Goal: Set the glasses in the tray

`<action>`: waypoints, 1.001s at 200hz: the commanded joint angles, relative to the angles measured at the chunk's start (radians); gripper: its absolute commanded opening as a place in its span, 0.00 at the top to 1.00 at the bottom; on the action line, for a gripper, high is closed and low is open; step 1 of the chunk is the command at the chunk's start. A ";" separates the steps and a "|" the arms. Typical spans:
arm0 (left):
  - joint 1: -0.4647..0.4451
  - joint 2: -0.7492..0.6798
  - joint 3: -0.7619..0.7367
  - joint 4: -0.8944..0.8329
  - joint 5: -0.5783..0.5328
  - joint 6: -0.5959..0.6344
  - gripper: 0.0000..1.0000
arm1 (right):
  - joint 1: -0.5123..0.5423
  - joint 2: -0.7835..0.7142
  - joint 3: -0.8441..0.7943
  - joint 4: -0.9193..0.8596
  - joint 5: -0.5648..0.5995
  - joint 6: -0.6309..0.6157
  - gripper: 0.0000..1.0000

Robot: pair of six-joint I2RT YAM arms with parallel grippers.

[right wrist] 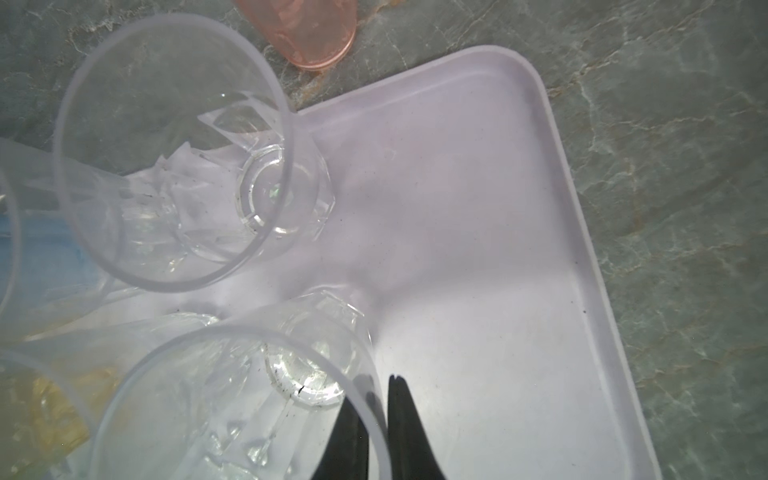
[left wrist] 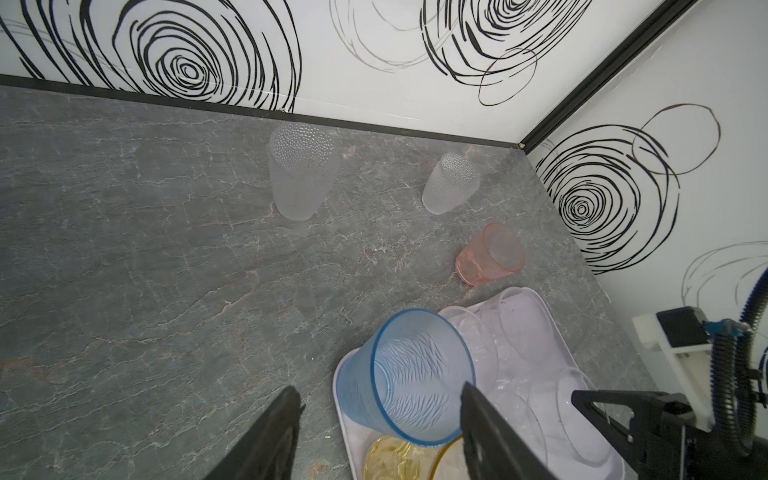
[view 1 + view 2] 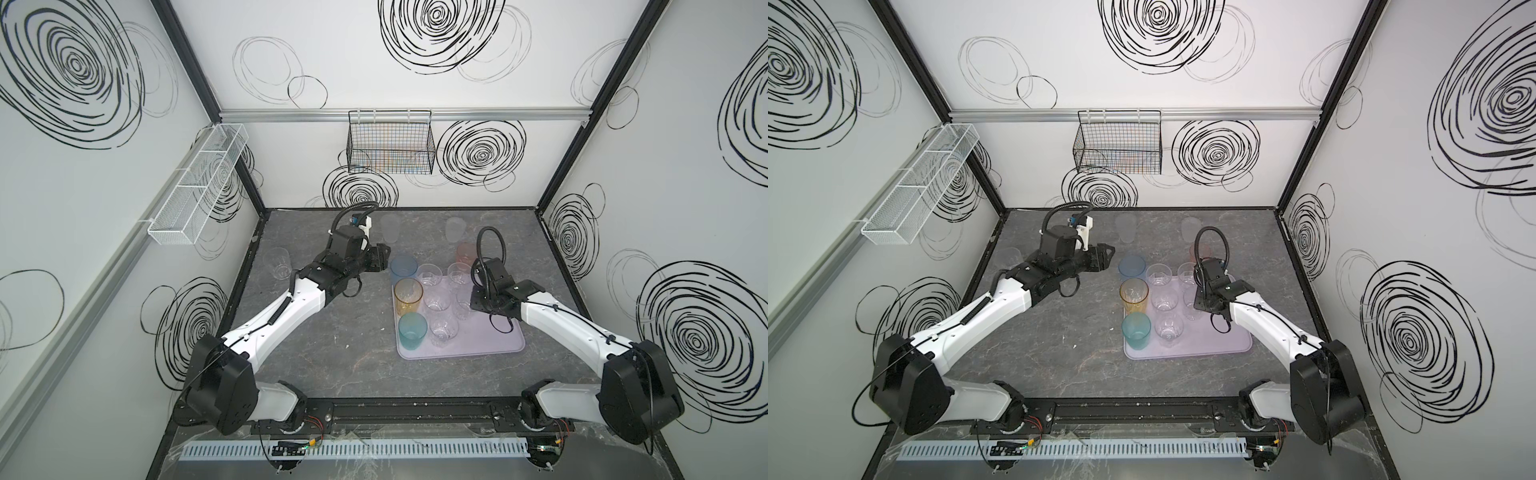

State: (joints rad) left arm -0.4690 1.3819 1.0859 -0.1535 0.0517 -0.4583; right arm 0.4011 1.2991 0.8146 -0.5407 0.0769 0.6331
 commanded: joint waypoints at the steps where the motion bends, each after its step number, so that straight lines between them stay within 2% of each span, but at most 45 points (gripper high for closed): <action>1: 0.017 -0.001 -0.017 0.054 -0.004 0.015 0.36 | 0.004 0.002 -0.001 0.045 0.009 0.018 0.86; 17: 0.018 0.003 -0.001 0.034 -0.021 0.026 0.35 | -0.001 0.009 0.022 0.019 -0.001 0.015 0.80; 34: 0.035 0.001 0.025 -0.001 -0.052 0.071 0.35 | 0.002 -0.009 0.082 -0.026 -0.006 0.011 0.69; 65: 0.137 -0.001 0.059 -0.052 -0.015 0.090 0.36 | 0.004 -0.077 0.154 -0.017 -0.026 -0.025 0.60; 102: 0.261 -0.052 0.030 -0.086 -0.058 0.118 0.35 | -0.003 -0.076 0.154 0.112 -0.078 -0.042 0.57; 120: 0.369 -0.073 -0.003 -0.096 -0.116 0.130 0.36 | -0.002 -0.026 0.176 0.157 -0.135 -0.057 0.57; 147: 0.536 -0.091 -0.052 -0.068 -0.139 0.129 0.35 | -0.006 0.031 0.227 0.189 -0.197 -0.107 0.56; 172: 0.647 0.011 -0.026 -0.081 -0.131 0.133 0.35 | -0.011 0.062 0.286 0.194 -0.233 -0.137 0.56; 200: 0.747 0.142 0.042 -0.112 -0.091 0.132 0.40 | -0.017 0.046 0.262 0.231 -0.264 -0.140 0.56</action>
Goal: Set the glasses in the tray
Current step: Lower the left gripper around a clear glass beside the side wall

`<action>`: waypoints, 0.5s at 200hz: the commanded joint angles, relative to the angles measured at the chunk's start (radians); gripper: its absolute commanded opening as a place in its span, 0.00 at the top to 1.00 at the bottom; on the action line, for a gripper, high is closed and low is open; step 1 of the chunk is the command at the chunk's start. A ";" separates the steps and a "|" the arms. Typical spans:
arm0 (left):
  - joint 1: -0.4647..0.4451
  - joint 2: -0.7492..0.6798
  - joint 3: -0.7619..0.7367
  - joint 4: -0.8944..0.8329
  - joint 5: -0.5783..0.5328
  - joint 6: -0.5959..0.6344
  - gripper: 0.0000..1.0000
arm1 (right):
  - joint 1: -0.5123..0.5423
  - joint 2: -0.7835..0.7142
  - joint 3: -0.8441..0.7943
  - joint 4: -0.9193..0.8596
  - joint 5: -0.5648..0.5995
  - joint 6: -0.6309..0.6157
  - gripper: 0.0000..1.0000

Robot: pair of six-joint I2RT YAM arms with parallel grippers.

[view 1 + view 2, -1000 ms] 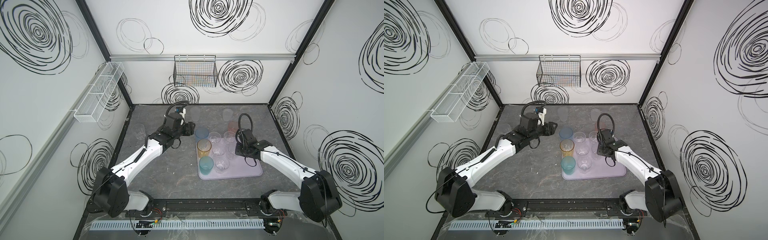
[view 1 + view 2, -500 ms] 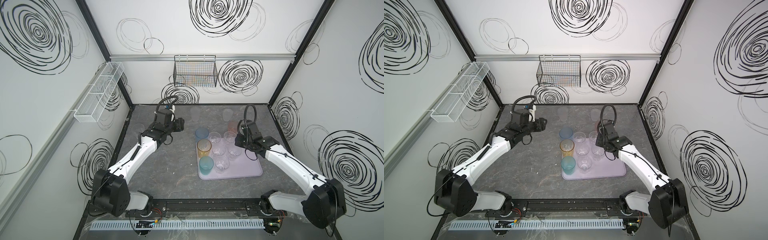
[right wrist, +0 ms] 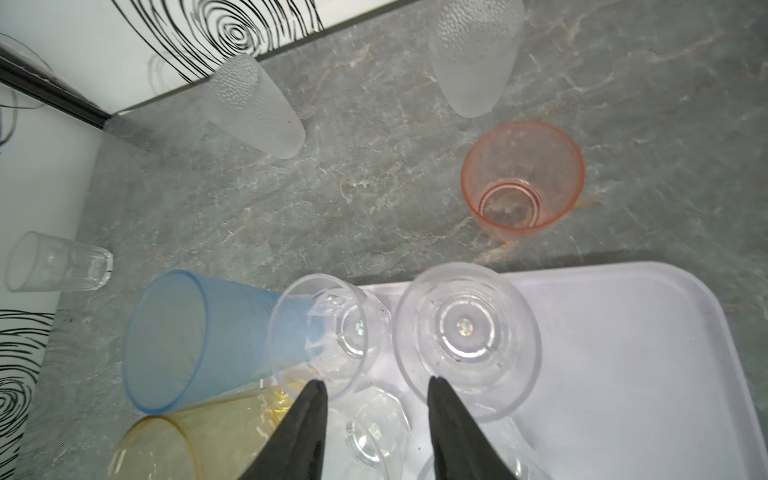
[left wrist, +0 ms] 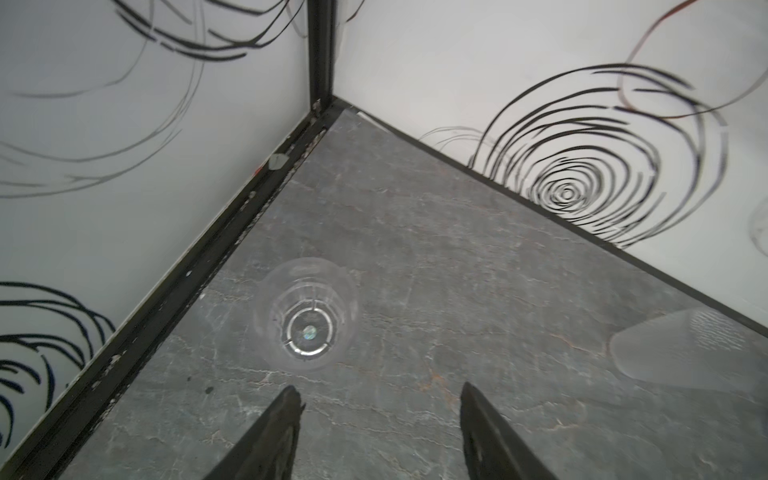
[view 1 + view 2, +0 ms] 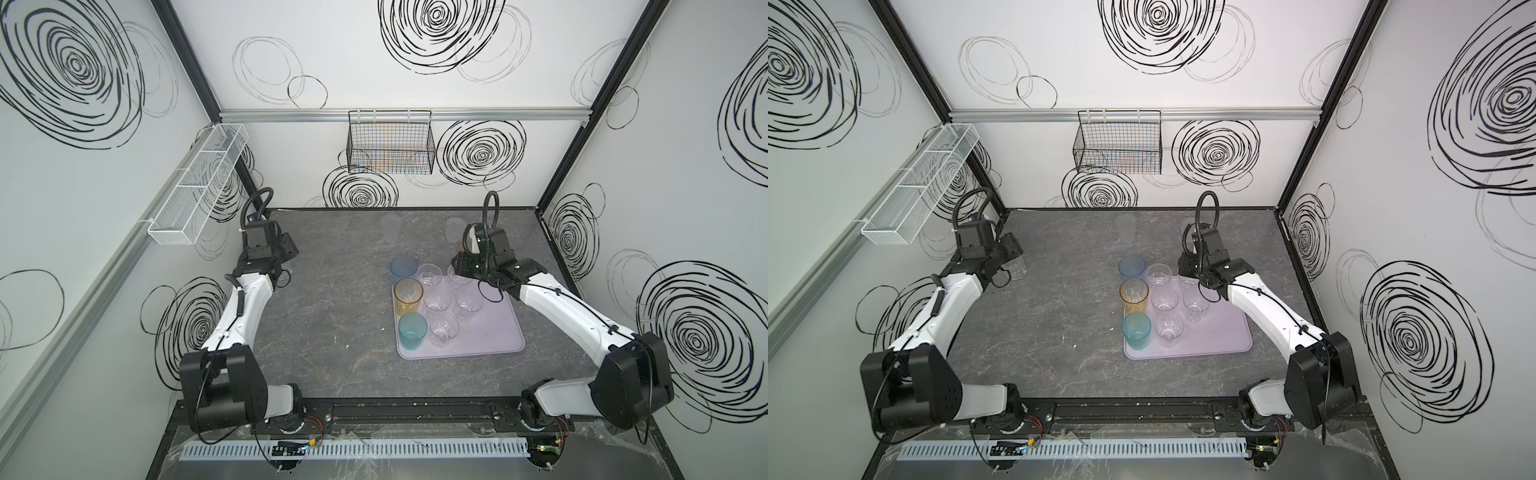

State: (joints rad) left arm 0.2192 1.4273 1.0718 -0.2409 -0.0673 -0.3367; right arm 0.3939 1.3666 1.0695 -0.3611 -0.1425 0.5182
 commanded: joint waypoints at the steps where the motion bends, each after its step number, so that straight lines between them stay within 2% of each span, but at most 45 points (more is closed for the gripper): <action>1: 0.061 0.098 0.058 -0.025 0.028 0.009 0.40 | -0.009 -0.022 0.005 0.054 -0.047 -0.026 0.56; 49: 0.074 0.164 0.092 -0.041 -0.123 0.059 0.41 | -0.012 -0.046 -0.043 0.074 -0.079 -0.029 0.55; 100: 0.113 0.253 0.122 -0.032 -0.109 0.063 0.46 | -0.003 -0.033 -0.048 0.087 -0.088 -0.027 0.55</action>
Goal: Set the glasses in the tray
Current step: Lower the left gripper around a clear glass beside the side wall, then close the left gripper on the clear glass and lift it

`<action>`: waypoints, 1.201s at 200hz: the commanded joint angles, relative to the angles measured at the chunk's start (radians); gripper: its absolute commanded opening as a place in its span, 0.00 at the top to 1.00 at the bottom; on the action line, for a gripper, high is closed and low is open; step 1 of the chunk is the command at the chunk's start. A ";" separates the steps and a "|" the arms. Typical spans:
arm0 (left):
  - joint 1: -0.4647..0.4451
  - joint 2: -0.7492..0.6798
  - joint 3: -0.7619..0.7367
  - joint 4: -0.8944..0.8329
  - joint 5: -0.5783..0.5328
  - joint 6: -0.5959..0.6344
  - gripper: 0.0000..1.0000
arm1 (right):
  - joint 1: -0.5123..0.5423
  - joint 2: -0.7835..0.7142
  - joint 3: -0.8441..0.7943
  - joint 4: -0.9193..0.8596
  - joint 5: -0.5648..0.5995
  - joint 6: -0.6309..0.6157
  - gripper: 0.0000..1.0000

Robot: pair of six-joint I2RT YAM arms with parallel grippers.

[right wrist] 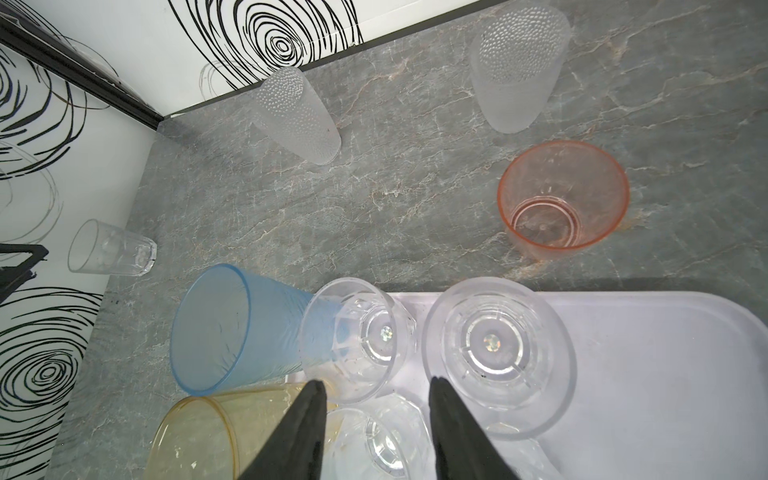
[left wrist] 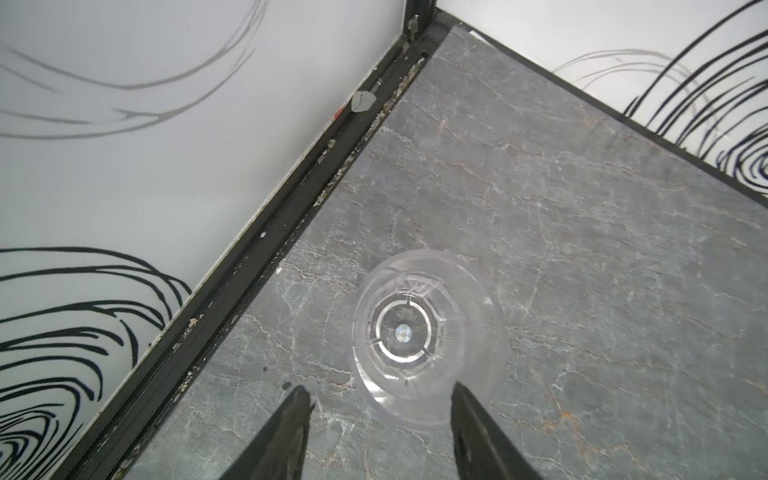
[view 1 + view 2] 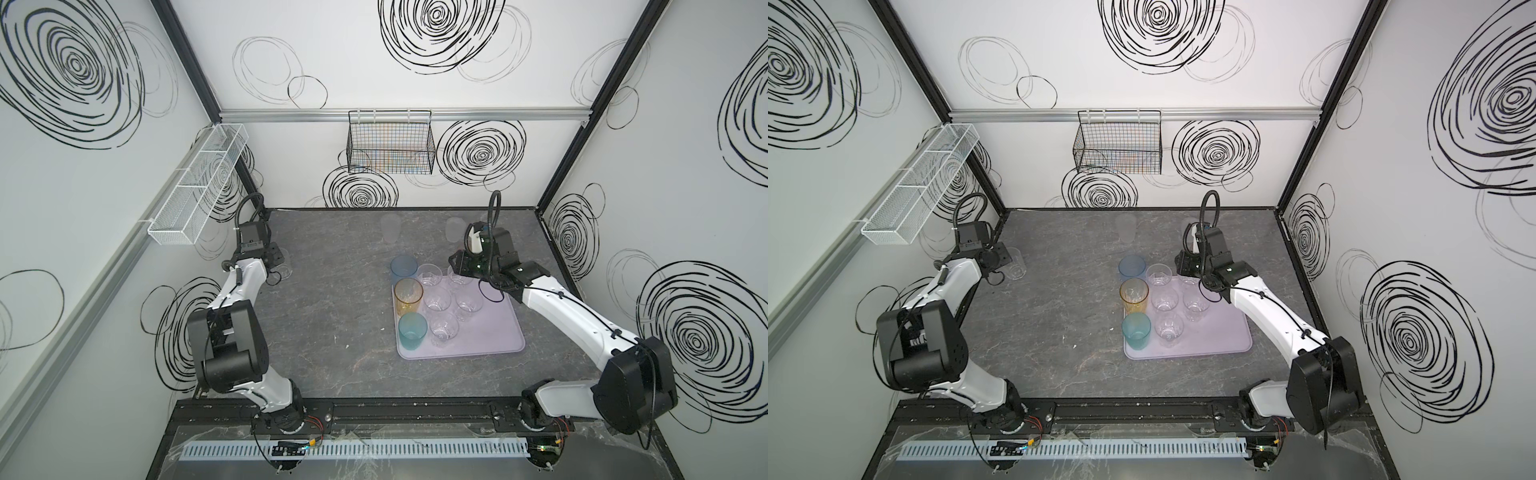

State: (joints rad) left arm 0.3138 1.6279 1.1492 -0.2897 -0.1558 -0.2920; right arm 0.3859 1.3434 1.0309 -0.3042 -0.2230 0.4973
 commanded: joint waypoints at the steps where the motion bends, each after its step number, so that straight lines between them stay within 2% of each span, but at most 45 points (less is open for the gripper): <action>1: 0.019 0.054 0.046 0.017 -0.020 0.019 0.46 | 0.005 -0.009 -0.008 0.030 -0.007 -0.006 0.55; 65: 0.031 0.173 0.095 0.042 0.054 0.026 0.55 | 0.008 0.000 -0.013 0.021 0.000 -0.006 0.55; 146: 0.039 0.201 0.060 0.030 0.122 0.010 0.86 | 0.021 -0.008 -0.024 0.022 0.011 0.002 0.55; 167: 0.034 0.173 0.063 0.014 0.139 0.005 0.95 | 0.023 -0.019 -0.023 0.012 0.018 0.001 0.54; 193: 0.008 0.107 0.067 -0.021 0.146 0.005 0.96 | 0.025 -0.030 -0.014 0.001 0.022 0.001 0.54; 198: -0.002 0.090 0.063 -0.026 0.143 0.004 1.00 | 0.026 -0.031 -0.010 -0.001 0.021 0.003 0.54; 229: -0.073 -0.041 0.030 -0.060 0.152 -0.009 1.00 | 0.056 -0.041 0.026 -0.016 0.011 0.033 0.54; 240: -0.124 -0.097 0.022 -0.077 0.151 -0.018 1.00 | 0.083 -0.041 0.043 -0.019 0.013 0.047 0.55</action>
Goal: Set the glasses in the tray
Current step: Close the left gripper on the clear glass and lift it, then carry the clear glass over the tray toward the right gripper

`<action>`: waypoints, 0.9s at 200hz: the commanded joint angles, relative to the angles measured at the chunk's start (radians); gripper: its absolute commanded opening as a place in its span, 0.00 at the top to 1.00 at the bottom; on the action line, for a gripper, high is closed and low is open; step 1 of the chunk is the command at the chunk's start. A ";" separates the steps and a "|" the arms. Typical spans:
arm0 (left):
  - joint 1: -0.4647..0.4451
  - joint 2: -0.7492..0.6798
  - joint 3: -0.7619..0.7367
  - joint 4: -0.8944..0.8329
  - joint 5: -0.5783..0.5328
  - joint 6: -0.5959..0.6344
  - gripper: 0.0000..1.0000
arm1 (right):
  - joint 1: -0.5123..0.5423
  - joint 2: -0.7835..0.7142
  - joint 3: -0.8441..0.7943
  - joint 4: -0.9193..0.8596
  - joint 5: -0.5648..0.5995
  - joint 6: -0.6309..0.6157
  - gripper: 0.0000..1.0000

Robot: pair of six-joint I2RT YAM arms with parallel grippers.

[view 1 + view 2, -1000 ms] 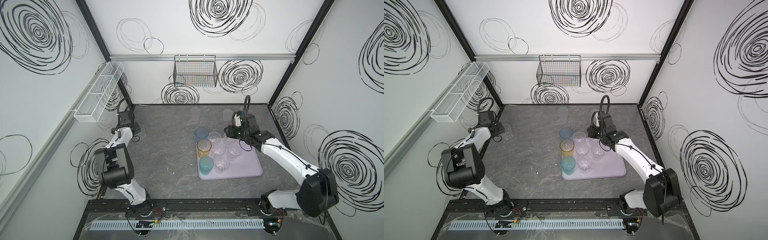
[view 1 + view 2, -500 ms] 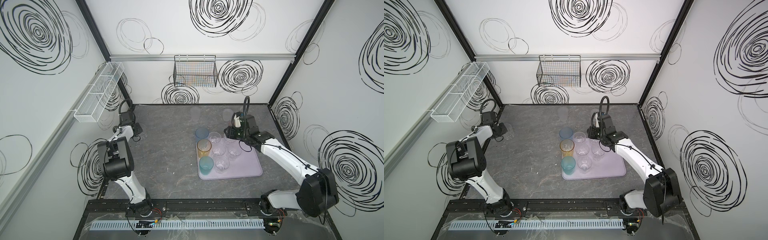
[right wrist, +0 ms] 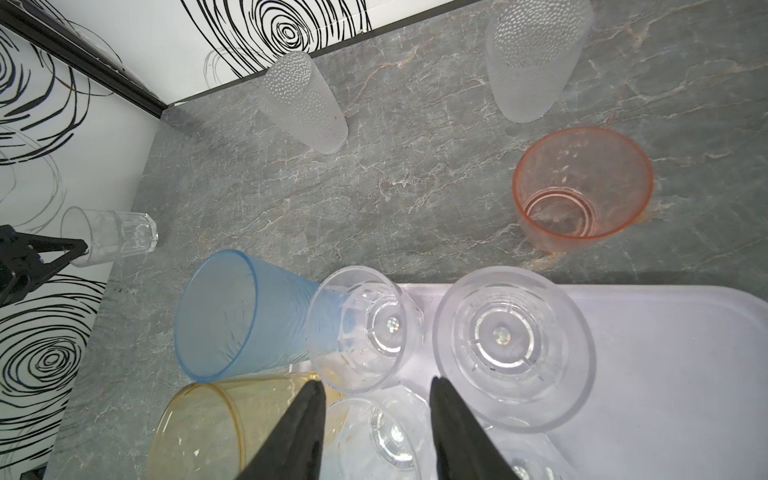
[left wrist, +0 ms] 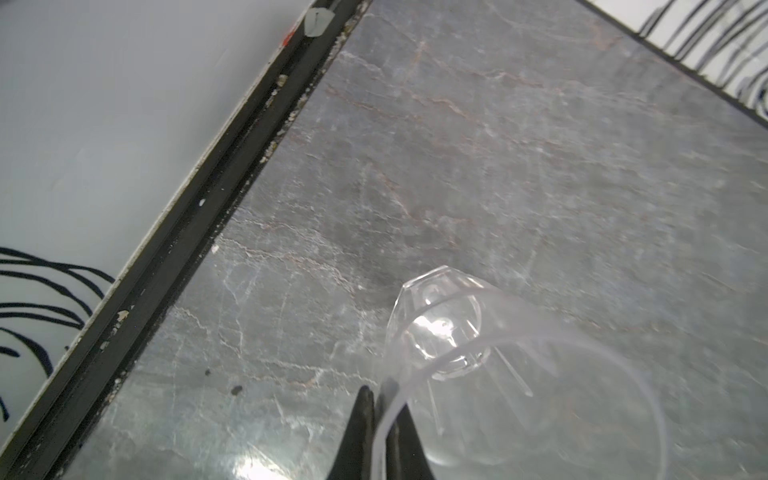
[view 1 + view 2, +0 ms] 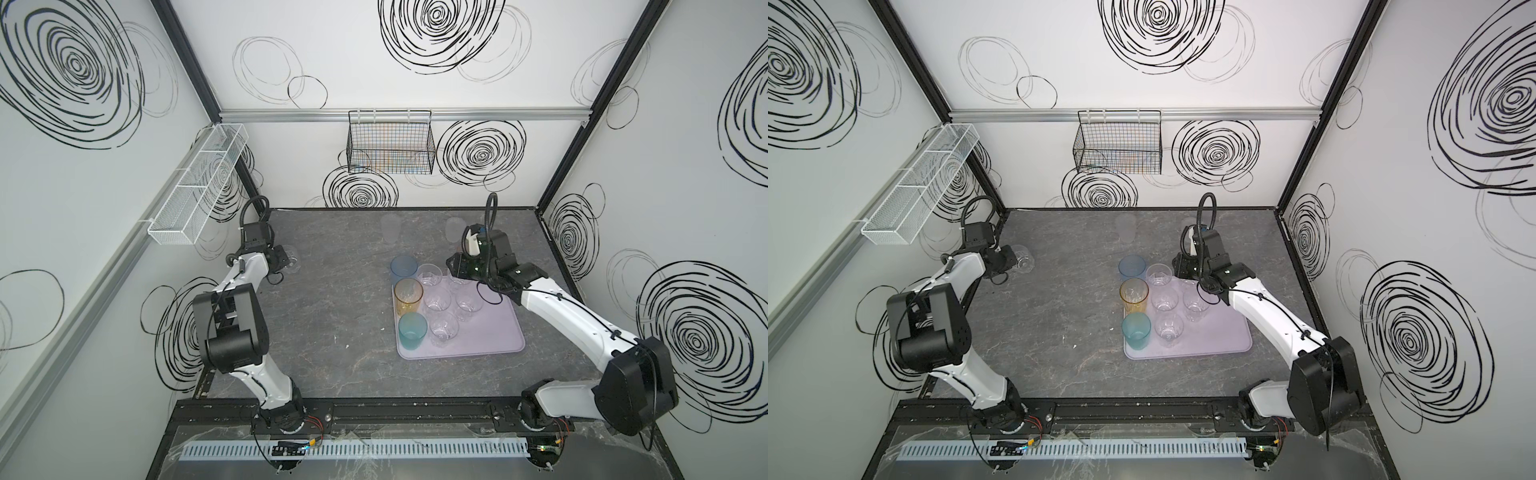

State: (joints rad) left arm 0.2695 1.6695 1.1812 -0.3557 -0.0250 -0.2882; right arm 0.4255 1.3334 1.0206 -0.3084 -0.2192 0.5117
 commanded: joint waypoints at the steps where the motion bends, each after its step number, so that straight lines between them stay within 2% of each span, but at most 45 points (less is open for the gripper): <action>1: -0.086 -0.143 -0.011 -0.012 0.020 -0.023 1.00 | 0.046 -0.031 0.055 -0.015 0.009 0.034 0.55; 47: -0.462 -0.320 0.039 -0.105 -0.101 -0.056 1.00 | 0.178 0.003 0.173 -0.067 0.069 0.071 0.55; 84: -0.721 -0.321 0.126 -0.135 -0.138 -0.101 1.00 | 0.243 0.000 0.299 -0.145 0.142 0.079 0.50; 101: -0.799 -0.296 0.158 -0.125 -0.148 -0.111 1.00 | 0.271 0.011 0.331 -0.170 0.164 0.091 0.42; 115: -0.846 -0.271 0.185 -0.121 -0.149 -0.111 1.00 | 0.294 0.022 0.354 -0.182 0.185 0.097 0.40; 152: -0.941 -0.233 0.236 -0.109 -0.179 -0.103 1.00 | 0.319 0.063 0.388 -0.183 0.217 0.108 0.40; 180: -0.965 -0.220 0.243 -0.106 -0.171 -0.103 1.00 | 0.327 0.119 0.433 -0.218 0.263 0.106 0.42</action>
State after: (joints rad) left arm -0.6819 1.4448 1.3785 -0.5018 -0.1726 -0.3786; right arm 0.7437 1.4132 1.4052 -0.4721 -0.0311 0.6067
